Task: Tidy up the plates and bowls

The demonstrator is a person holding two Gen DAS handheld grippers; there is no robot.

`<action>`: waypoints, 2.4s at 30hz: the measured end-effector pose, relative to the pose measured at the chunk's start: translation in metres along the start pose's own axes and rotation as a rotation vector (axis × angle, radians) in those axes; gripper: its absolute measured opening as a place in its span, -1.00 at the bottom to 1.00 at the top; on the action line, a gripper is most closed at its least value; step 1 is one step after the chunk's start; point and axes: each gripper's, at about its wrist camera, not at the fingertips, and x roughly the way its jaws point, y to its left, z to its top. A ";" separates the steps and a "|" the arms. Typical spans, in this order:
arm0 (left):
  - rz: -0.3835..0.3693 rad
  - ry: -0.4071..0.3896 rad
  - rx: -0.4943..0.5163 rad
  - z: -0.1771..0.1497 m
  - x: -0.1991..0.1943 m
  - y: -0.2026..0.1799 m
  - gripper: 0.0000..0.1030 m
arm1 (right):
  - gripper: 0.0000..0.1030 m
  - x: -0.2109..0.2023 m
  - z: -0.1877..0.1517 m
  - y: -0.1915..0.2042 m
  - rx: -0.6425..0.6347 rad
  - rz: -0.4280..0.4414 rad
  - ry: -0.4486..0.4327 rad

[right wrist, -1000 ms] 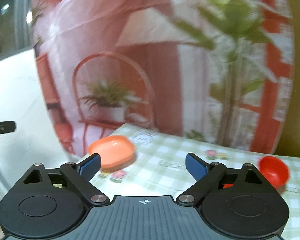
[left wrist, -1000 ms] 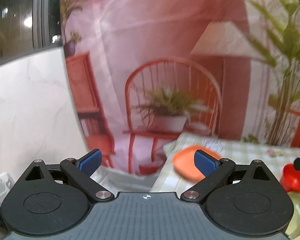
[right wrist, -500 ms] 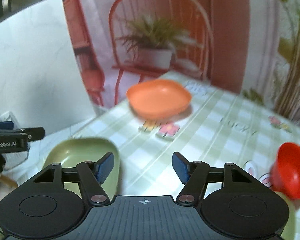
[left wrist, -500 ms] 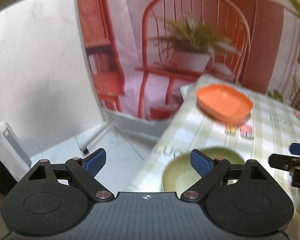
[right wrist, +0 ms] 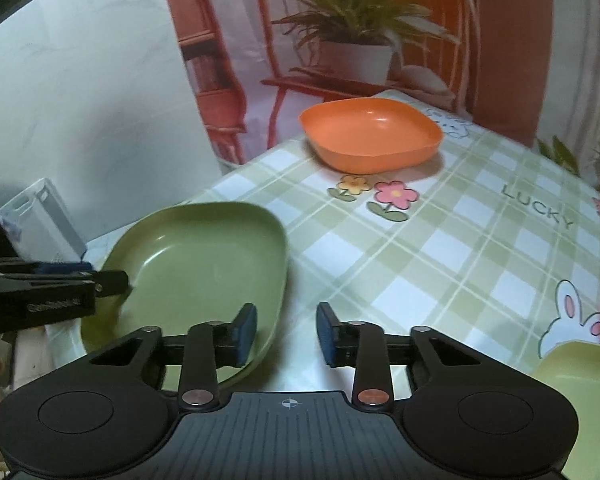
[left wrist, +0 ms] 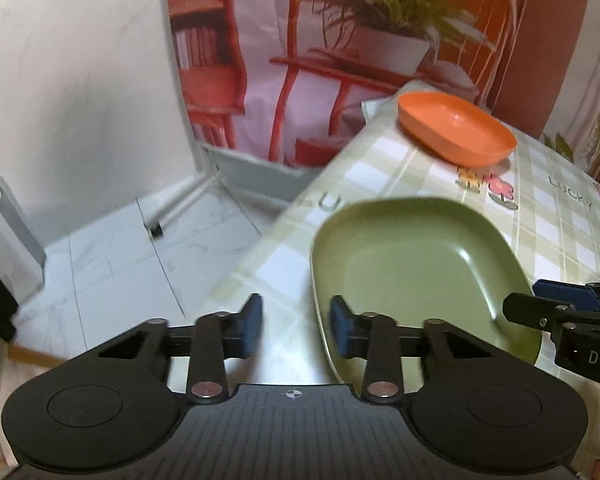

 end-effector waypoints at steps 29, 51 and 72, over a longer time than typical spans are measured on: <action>-0.141 -0.077 0.167 0.010 -0.045 -0.083 -0.76 | -0.78 -0.088 -0.024 -0.063 0.157 -0.052 -0.116; -0.340 -0.047 0.378 -0.034 -0.068 -0.206 -0.76 | -0.78 -0.166 -0.108 -0.171 0.395 -0.215 -0.187; -0.293 -0.009 0.445 -0.052 -0.056 -0.232 -0.75 | -0.79 -0.157 -0.124 -0.188 0.454 -0.229 -0.179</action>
